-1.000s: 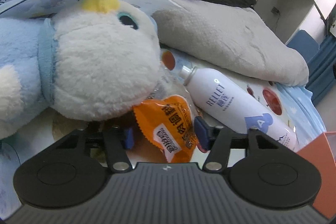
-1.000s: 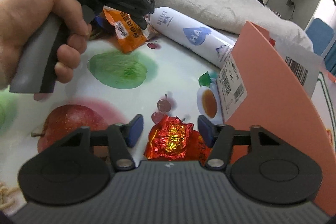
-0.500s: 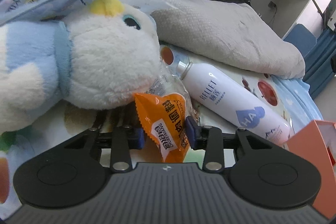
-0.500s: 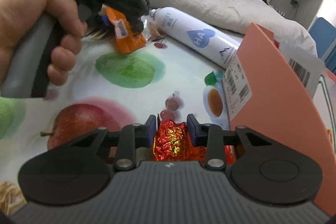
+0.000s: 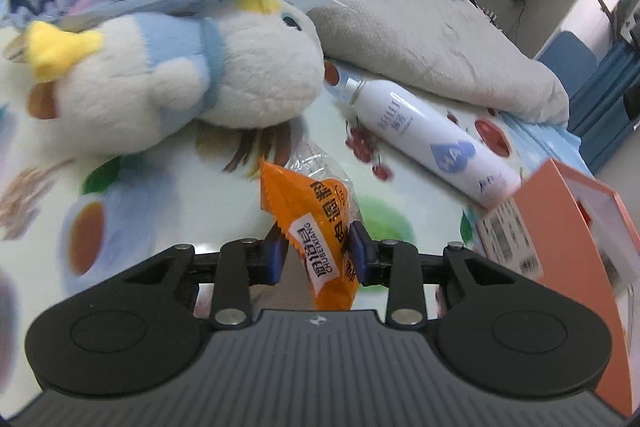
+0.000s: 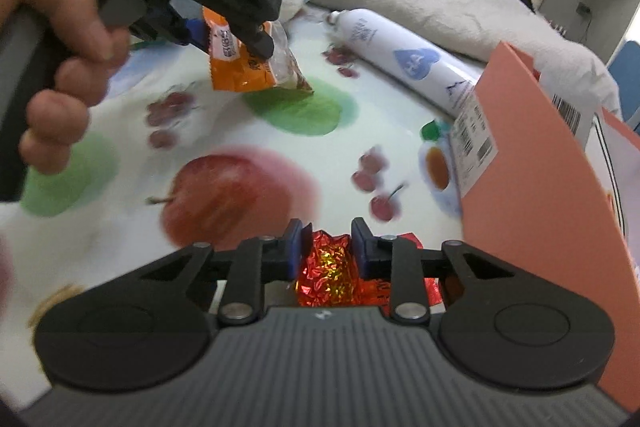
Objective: Organize snacks
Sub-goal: 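Carry the orange packet and red foil candy over the pink box with both grippers, then open both grippers to drop the orange packet and candy into the box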
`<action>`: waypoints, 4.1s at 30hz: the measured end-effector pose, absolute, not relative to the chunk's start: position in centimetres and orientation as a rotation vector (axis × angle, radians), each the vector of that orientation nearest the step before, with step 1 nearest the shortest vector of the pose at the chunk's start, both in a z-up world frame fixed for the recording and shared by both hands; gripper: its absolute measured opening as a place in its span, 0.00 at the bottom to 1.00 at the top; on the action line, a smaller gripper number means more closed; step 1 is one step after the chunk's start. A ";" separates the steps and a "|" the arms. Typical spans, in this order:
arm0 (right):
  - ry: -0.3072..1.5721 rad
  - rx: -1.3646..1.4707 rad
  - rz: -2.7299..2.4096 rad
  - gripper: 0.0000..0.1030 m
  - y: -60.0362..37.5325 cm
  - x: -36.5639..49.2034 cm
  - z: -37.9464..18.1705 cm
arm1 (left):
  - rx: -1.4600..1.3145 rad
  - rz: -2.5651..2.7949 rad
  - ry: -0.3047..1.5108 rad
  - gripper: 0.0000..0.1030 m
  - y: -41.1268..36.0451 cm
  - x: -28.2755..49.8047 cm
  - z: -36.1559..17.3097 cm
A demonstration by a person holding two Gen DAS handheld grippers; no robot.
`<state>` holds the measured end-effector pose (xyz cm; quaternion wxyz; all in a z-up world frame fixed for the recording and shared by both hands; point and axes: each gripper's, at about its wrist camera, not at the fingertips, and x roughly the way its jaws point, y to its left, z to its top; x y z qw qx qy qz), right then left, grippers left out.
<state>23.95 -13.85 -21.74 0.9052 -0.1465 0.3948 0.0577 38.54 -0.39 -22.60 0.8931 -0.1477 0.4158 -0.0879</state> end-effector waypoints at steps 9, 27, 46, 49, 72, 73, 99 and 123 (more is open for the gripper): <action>0.795 -0.235 0.198 0.29 -13.1 20.0 -20.2 | -0.256 -0.179 0.874 0.34 2.2 29.9 -20.6; 0.881 -0.134 0.273 0.62 -13.3 15.7 -20.5 | -0.291 -0.128 0.899 0.30 5.1 17.7 -20.6; 0.918 -0.179 0.225 0.39 -13.6 16.7 -20.7 | -0.265 -0.165 0.881 0.26 2.6 17.8 -19.1; 0.910 -0.166 0.199 0.38 -14.5 17.0 -20.2 | -0.273 -0.181 0.880 0.26 2.1 18.5 -18.8; 0.699 0.047 0.120 0.38 -22.9 17.8 -7.8 | -0.177 -0.336 0.753 0.26 -4.8 23.3 -9.0; 0.687 0.042 0.117 0.38 -23.2 17.7 -7.4 | -0.176 -0.341 0.742 0.26 -5.2 23.5 -8.4; 0.518 0.092 -0.106 0.38 -35.6 20.5 -0.4 | -0.094 -0.550 0.582 0.26 -18.8 29.4 1.3; 0.735 0.264 -0.215 0.70 -41.2 22.6 -9.6 | 0.040 -0.599 0.798 0.59 -25.0 32.8 -5.3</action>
